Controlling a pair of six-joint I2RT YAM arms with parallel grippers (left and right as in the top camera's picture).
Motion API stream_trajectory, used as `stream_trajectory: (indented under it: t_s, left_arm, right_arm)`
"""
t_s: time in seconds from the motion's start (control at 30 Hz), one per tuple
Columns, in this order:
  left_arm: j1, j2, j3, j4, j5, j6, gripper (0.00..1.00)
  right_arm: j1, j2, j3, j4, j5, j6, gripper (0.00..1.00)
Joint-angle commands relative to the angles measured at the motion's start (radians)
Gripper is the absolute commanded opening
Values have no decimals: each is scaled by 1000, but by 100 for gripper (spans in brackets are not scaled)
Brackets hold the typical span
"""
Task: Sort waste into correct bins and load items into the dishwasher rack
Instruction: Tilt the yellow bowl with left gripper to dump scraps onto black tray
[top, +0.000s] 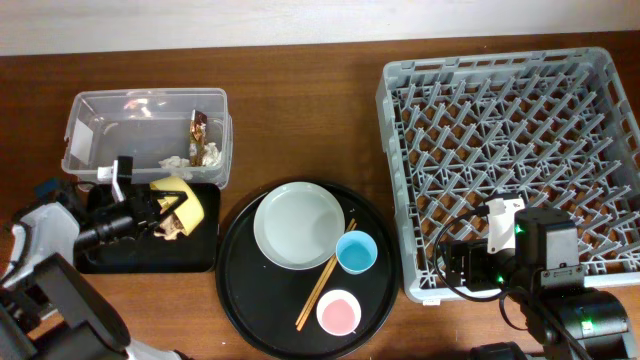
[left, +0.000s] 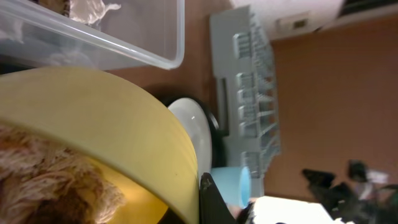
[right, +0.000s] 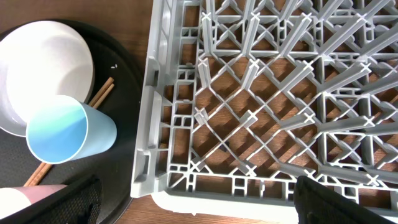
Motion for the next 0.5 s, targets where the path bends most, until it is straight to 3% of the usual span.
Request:
stream_trajectory:
  t_s: [0.0,0.23,0.33,0.47]
  left_arm:
    - [41,61,-6,-9,163,31,0]
    - [101,69,-7,-151,369,22,0]
    - [130,69,-7,-174,385,-55,0]
    - [161,70,-7,-173,385,-64,0]
  right_arm:
    - [4,-3,14,2,-6,11,99]
    - [4,-3,14,2,-6,11,99]
    - [4,-3,14,2,-6,11,99]
    - [4,-3,14,2,-5,11,99]
